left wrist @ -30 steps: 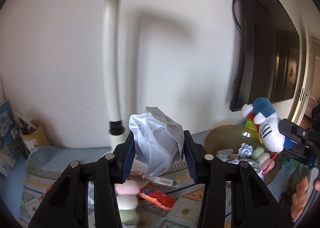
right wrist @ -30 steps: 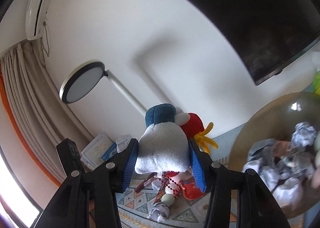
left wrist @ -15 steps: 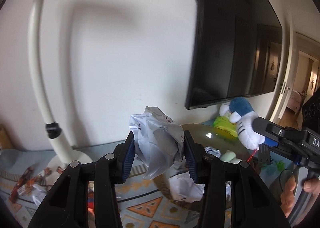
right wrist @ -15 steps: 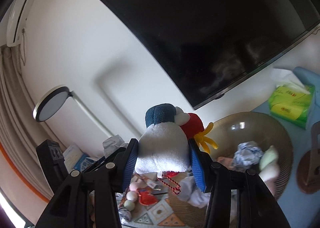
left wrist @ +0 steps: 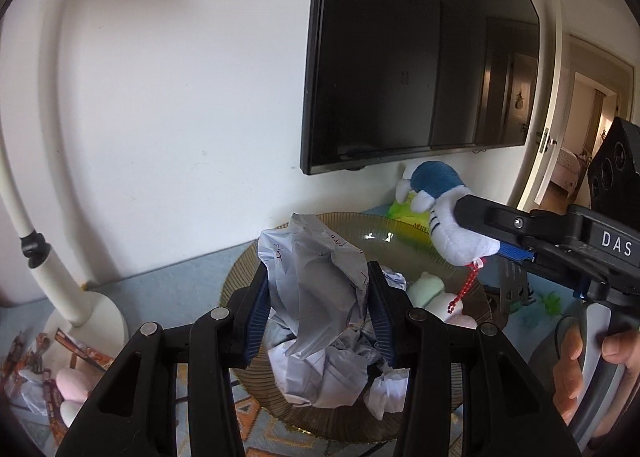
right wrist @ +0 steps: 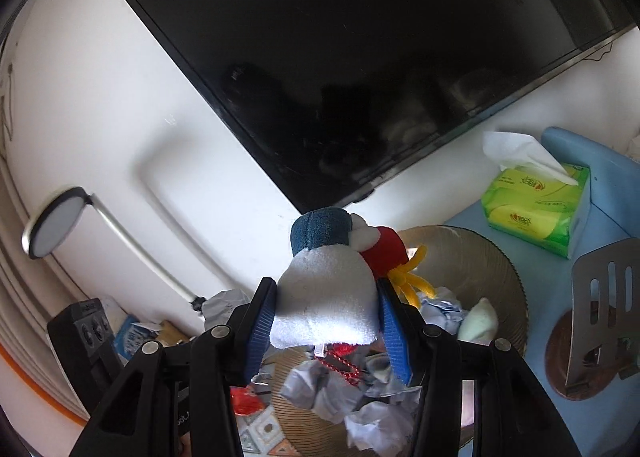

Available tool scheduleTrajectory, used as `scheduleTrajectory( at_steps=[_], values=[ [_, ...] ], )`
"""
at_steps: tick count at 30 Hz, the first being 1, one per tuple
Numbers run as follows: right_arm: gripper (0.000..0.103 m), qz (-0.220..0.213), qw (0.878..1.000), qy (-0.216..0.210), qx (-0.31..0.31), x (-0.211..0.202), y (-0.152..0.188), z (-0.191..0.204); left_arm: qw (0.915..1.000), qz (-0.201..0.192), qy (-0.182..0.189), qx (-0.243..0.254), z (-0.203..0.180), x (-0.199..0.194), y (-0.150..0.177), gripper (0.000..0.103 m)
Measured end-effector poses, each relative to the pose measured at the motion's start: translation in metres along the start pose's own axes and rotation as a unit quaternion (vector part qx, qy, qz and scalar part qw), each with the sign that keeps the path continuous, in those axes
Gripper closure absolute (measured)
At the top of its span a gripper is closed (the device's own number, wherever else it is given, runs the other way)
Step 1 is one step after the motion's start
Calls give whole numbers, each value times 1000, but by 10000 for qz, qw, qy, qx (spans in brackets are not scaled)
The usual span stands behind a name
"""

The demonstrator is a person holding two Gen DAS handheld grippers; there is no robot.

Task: Organize objects
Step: 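Carry the white paper and white-blue plush toy to the gold bowl and open both grippers, then move both grippers back over the items on the rug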

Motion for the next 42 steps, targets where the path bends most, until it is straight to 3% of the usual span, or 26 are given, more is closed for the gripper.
scheduleTrajectory(
  at_steps=[4, 5, 6, 7, 9, 23, 28, 34, 42],
  values=[
    [48, 153, 9997, 151, -66, 21, 3, -4, 9996, 163, 209, -5, -5, 20, 8, 58],
    [39, 235, 9995, 171, -87, 29, 4, -3, 9995, 237, 200, 10, -5, 26, 11, 49],
    [15, 314, 9992, 241, -107, 36, 5, -3, 9992, 339, 202, 10, -5, 32, 14, 19],
    [1, 381, 9983, 416, -156, 42, 6, -4, 9981, 574, 222, -7, -3, 38, 20, 0],
    [0, 327, 9977, 536, -244, 44, 6, -3, 9962, 834, 253, -40, -1, 46, 28, 1],
    [0, 386, 9984, 415, 12, 38, 22, 19, 9968, 755, -44, -250, 37, 12, 36, 0],
    [0, 400, 9987, 264, -163, 31, 30, 51, 9970, 688, -249, -241, 55, -19, 34, 0],
    [0, 397, 9977, 99, -544, 25, 45, 96, 9961, 463, -717, -235, 95, -82, 26, 0],
    [0, 724, 9916, -274, -1038, 38, 98, 162, 9895, 272, -1105, -892, 166, -152, 51, 0]
  ],
)
Point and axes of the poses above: each gripper's, at about its wrist camera, not at the fingertips, and x roughly the way its jaws point, z to its left, y to its underside, the point moved 8 cm from there along x, roughly the way its jaws point, and after that the axes turned 11 degrees about y, right-handed, at the moved point
